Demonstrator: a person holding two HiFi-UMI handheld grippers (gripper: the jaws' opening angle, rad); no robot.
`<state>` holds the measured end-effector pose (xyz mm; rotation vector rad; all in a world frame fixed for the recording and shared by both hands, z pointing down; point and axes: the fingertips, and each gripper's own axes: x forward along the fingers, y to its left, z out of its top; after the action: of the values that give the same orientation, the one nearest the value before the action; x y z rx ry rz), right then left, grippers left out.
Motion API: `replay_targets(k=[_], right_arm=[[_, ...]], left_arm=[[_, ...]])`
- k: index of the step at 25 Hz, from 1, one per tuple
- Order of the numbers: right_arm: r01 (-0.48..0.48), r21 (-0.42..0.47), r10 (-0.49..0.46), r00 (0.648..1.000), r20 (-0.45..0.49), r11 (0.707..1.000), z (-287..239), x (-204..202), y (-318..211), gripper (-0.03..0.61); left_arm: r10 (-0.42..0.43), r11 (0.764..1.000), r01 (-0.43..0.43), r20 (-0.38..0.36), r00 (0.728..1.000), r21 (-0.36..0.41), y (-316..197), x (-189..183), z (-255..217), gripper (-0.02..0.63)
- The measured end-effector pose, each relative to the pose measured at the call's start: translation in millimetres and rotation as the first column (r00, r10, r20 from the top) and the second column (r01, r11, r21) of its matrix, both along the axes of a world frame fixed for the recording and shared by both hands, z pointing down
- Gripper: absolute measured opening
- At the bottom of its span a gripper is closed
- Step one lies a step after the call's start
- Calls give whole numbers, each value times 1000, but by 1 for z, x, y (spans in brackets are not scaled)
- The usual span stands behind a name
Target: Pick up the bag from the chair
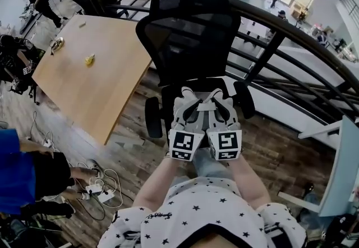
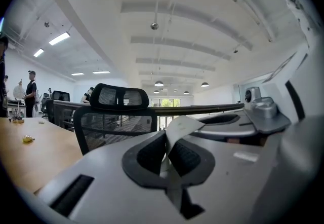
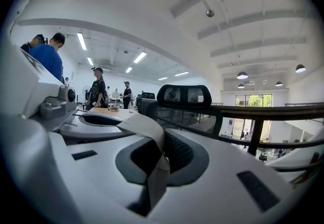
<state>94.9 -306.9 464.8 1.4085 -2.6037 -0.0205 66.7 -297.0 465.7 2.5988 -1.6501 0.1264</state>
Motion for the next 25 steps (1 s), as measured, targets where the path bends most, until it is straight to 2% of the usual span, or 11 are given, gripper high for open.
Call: replay_targets(k=[11, 18, 25], right_arm=[[-36, 52, 34, 999, 35, 998, -19, -7, 121, 0], [-40, 9, 39, 998, 51, 999, -17, -4, 200, 0], [9, 19, -10, 998, 57, 1000, -36, -18, 260, 0]], left_arm=[[47, 996, -44, -38, 998, 72, 118, -8, -21, 14], [57, 997, -54, -48, 997, 53, 197, -5, -22, 14], [29, 998, -25, -64, 998, 60, 261, -17, -43, 14]])
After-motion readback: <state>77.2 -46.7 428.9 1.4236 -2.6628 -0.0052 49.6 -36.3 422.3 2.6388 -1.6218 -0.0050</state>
